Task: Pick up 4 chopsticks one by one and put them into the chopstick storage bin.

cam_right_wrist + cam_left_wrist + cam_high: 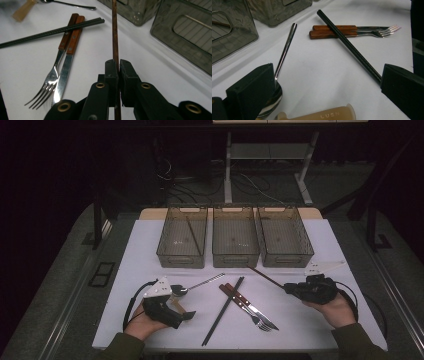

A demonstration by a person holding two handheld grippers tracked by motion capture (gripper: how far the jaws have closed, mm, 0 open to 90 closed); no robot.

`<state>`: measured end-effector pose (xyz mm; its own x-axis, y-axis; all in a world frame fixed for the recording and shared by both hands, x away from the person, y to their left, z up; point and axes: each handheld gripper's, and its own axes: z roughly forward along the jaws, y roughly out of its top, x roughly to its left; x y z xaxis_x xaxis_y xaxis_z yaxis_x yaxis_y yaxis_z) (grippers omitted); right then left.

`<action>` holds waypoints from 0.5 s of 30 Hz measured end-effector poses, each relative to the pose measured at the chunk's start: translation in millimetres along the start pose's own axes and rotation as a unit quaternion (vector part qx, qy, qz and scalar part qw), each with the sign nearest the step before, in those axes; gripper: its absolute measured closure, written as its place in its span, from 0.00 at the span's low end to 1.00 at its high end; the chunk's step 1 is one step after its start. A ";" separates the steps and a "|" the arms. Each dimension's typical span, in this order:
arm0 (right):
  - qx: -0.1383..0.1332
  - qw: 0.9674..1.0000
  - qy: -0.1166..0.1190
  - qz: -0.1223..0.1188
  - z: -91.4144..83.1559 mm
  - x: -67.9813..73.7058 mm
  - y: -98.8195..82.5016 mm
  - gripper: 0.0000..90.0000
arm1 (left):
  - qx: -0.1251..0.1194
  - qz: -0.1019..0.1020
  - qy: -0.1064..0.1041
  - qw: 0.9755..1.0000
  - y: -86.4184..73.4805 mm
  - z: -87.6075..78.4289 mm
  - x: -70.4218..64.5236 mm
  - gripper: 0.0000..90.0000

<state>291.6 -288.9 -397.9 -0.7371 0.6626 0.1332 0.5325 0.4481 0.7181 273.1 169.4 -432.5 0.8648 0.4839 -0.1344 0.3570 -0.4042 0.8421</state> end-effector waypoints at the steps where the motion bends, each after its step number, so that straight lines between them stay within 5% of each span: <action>1: 0.000 1.000 0.001 0.003 0.3 0.5 1.3 0.95 | 0.000 0.001 0.000 1.000 0.2 -0.5 -0.1 0.00; 15: -0.017 1.000 0.007 -0.001 11.0 5.2 24.4 0.95 | 0.000 0.001 0.001 1.000 0.3 0.4 -1.8 0.00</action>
<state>305.3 -267.9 -387.2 -0.7448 0.6523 0.1411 0.5162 0.4292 0.7412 271.8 168.1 -432.3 0.8648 0.4849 -0.1305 0.3548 -0.4061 0.8422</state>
